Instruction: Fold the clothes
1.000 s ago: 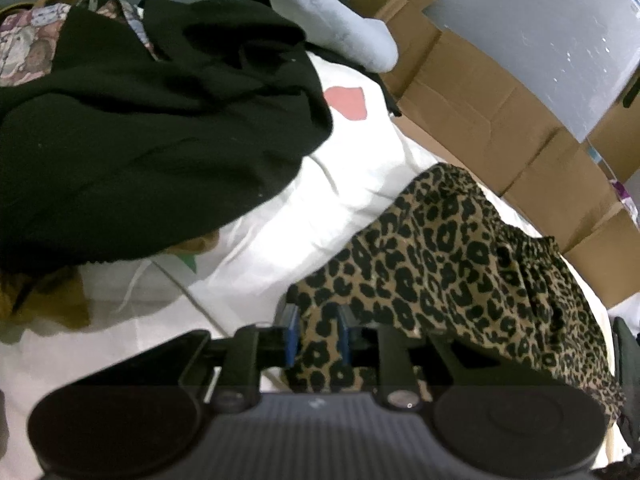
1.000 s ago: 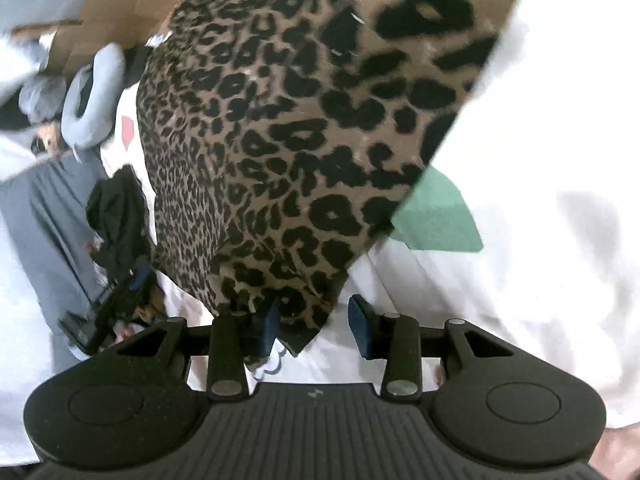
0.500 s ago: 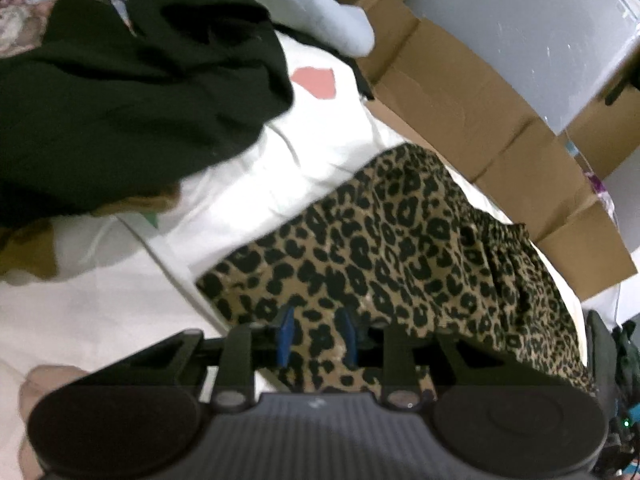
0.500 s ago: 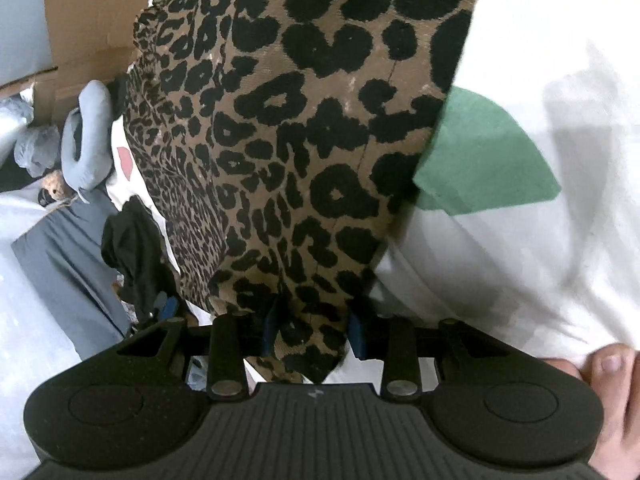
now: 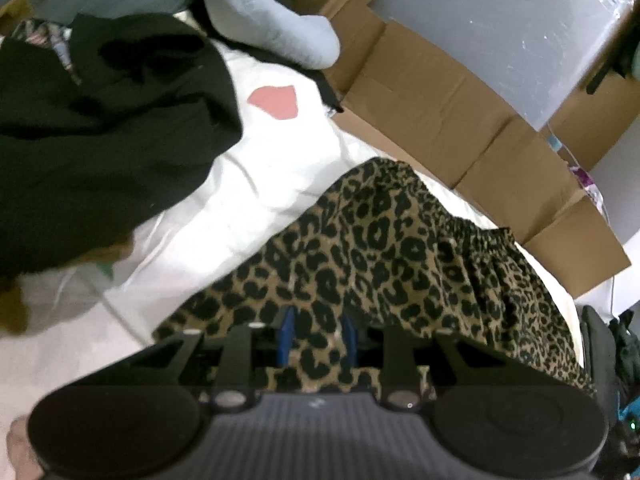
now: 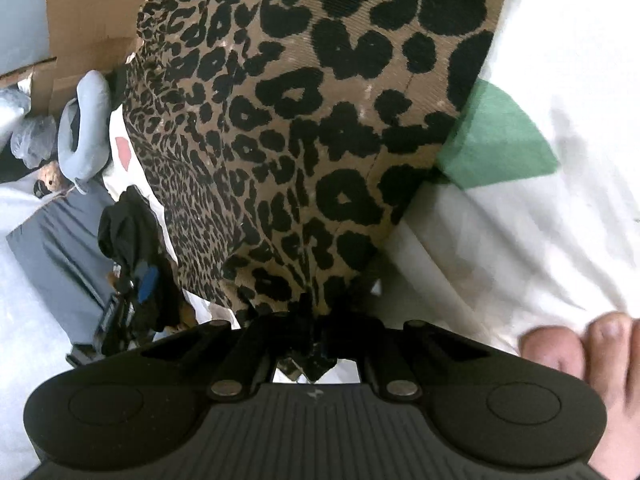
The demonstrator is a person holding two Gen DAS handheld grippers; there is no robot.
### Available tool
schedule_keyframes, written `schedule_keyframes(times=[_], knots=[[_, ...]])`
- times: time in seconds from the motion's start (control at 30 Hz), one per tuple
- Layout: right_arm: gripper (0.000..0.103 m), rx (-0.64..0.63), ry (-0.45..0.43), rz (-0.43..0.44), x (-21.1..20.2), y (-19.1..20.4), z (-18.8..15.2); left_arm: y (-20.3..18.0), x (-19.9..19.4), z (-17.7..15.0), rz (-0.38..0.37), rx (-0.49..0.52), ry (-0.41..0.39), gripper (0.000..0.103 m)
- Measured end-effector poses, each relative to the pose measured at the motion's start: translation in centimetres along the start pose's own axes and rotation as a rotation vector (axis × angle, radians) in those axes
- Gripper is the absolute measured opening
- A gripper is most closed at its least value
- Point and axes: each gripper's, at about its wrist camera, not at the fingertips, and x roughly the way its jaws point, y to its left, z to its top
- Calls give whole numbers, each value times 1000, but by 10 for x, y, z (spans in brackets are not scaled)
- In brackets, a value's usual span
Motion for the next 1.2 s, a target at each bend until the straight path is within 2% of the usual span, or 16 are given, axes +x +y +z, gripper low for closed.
schedule_keyframes(times=[0.1, 0.2, 0.27, 0.3, 0.33, 0.53, 0.67, 0.8, 0.97, 1.03, 1.2], knots=[[1, -8, 14, -9, 4, 0, -2, -8, 14, 6, -10, -1, 1, 27], [5, -25, 59, -44, 10, 3, -3, -23, 29, 8, -30, 39, 14, 27], [20, -58, 64, -47, 3, 8, -3, -36, 40, 9, -50, 76, 29, 27], [40, -78, 63, -49, -2, 11, -3, -42, 45, 10, -58, 98, 33, 27], [48, -97, 61, -49, -7, 14, -3, -49, 50, 11, -65, 120, 36, 27], [49, -202, 2, -14, -54, 35, 6, -79, 72, 21, -106, 203, 47, 27], [49, -287, -56, 8, -78, 54, 20, -93, 87, 28, -118, 256, 56, 27], [49, -367, -142, -8, -93, 75, 44, -107, 102, 34, -127, 305, 71, 27], [49, -509, -271, -98, -112, 102, 85, -117, 119, 41, -94, 353, 52, 27], [49, -524, -314, -109, -118, 107, 103, -119, 128, 45, -65, 369, 52, 27], [49, -607, -425, -223, -125, 120, 138, -118, 136, 62, -9, 406, 1, 27]])
